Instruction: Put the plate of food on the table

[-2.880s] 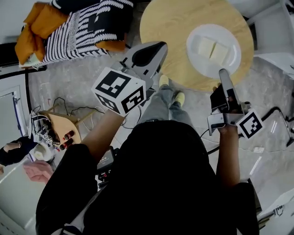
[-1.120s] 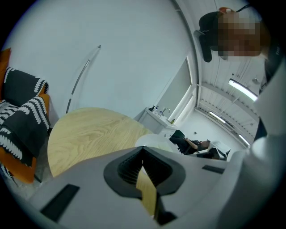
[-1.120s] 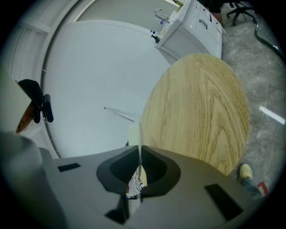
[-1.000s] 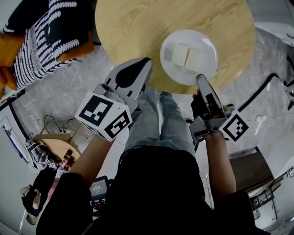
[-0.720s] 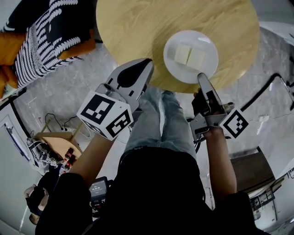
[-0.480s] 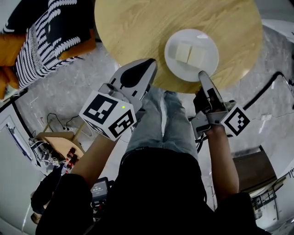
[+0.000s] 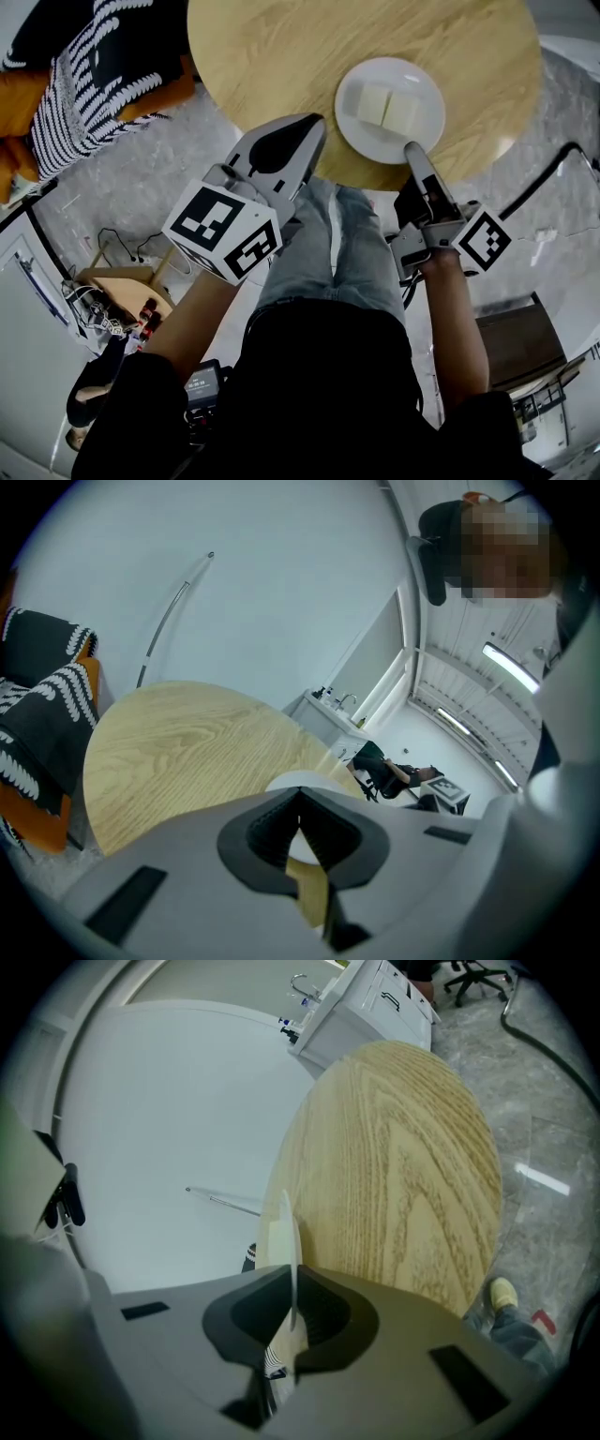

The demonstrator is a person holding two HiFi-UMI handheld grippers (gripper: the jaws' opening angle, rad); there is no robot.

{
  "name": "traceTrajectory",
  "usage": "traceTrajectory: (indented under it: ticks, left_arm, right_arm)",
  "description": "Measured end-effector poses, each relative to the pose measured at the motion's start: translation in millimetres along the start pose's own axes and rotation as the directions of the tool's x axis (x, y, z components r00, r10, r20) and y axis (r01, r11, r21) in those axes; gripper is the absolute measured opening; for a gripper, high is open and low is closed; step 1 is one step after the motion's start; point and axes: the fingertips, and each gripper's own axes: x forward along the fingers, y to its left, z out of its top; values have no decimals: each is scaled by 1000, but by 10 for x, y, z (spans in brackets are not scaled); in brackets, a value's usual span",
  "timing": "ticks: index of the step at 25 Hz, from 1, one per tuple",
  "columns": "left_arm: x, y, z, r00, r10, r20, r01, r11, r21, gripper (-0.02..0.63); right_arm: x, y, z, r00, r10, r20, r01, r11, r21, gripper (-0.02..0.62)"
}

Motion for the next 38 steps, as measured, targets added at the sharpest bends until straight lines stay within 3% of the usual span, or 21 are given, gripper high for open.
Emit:
traceTrajectory:
  ticks: [14, 20, 24, 27, 30, 38]
  left_arm:
    - [206, 295, -108, 999, -19, -40, 18, 1000, -23, 8]
    - [263, 285, -77, 997, -47, -54, 46, 999, -19, 8]
    - [253, 250, -10, 997, -60, -52, 59, 998, -18, 8]
    - [272, 266, 10, 996, -66, -53, 66, 998, -15, 8]
    - [306, 273, 0, 996, -71, -57, 70, 997, -14, 8]
    - [352, 283, -6, 995, -72, -69, 72, 997, -8, 8]
  right_arm:
    - [331, -263, -81, 991, -118, -62, 123, 988, 88, 21]
    - [331, -193, -81, 988, -98, -119, 99, 995, 1, 29]
    - [299, -69, -163, 972, -53, -229, 37, 996, -76, 85]
    - [309, -44, -251, 945, -48, -323, -3, 988, -155, 175]
    - [308, -72, -300, 913, -81, -400, -35, 961, -274, 207]
    - [274, -147, -383, 821, -263, -506, -87, 819, -567, 209]
